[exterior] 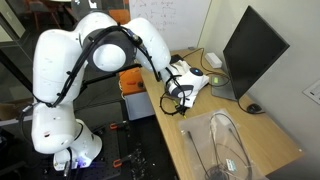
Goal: Put the yellow pen in the black mug cup
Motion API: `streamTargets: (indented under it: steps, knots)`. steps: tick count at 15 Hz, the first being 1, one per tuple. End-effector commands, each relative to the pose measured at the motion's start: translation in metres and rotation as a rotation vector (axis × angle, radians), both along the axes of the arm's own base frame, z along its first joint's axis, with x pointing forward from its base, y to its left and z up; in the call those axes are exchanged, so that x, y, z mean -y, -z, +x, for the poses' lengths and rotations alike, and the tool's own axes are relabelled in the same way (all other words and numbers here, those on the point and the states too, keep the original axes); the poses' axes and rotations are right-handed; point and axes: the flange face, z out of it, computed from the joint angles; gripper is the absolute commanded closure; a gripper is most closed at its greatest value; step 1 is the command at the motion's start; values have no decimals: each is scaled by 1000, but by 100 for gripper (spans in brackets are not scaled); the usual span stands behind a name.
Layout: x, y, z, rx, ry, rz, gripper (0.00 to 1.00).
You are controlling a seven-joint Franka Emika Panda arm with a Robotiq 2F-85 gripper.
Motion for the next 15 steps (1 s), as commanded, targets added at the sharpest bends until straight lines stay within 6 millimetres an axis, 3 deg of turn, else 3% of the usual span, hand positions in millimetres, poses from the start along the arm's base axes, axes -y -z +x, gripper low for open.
streamTargets:
  steps: [1, 5, 8, 10, 15]
  knots:
    - [13, -10, 1, -7, 35, -2, 98]
    - [32, -38, 4, 39, 11, -86, 95]
    - [31, -72, 5, 63, -51, -191, 95]
    - [21, -97, 6, 69, -111, -269, 95]
    - [-37, -158, -1, 160, -264, -480, 95]
